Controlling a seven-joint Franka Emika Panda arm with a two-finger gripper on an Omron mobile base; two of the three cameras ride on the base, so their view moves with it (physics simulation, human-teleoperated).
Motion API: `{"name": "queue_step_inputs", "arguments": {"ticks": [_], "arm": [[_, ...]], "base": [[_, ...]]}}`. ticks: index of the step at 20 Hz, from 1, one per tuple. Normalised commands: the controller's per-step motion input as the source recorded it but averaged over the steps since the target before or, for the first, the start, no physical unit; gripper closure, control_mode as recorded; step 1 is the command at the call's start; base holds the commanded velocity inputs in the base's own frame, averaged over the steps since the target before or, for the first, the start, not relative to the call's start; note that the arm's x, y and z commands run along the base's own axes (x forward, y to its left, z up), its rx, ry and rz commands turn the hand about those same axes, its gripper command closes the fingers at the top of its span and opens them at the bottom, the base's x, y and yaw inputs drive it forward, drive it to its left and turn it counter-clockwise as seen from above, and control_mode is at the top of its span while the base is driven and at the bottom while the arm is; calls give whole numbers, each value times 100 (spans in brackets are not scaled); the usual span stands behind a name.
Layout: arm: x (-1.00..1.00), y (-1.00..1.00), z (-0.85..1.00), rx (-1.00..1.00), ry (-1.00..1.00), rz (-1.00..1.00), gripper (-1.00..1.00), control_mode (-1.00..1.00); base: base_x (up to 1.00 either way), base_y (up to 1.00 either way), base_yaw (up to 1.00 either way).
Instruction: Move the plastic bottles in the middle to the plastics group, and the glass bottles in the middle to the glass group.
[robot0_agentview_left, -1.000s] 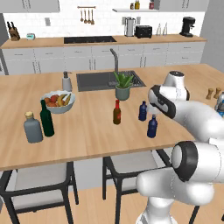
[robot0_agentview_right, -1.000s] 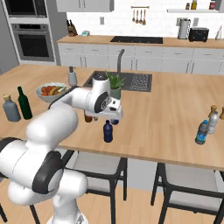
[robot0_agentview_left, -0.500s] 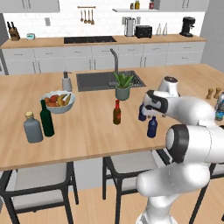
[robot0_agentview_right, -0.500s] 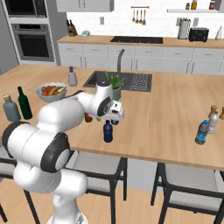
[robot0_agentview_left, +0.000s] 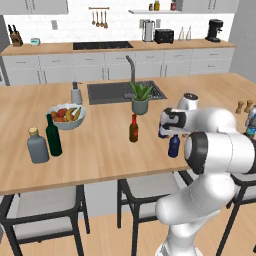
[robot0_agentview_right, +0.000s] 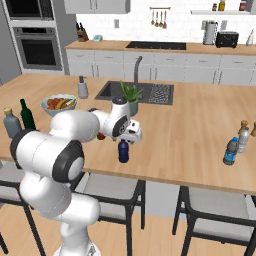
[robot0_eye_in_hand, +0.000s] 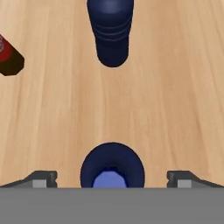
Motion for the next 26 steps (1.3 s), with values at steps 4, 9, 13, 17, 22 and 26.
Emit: {"name": "queue_step_inputs", "arguments": {"ticks": [4, 9, 13, 17, 22, 26], "arm": [[8, 0, -30, 1, 0, 0, -100, -100], [17, 0, -24, 0, -5, 0, -100, -100], [-3, 0, -21, 0, -2, 0, 100, -100], [-25, -2, -28, 0, 0, 0, 100, -100], [-37, -1, -19, 0, 0, 0, 100, -100], [-36, -17, 22, 11, -20, 0, 100, -100]], "base": [[0, 0, 0], [0, 0, 0], [0, 0, 0], [0, 0, 0], [0, 0, 0], [0, 0, 0]]}}
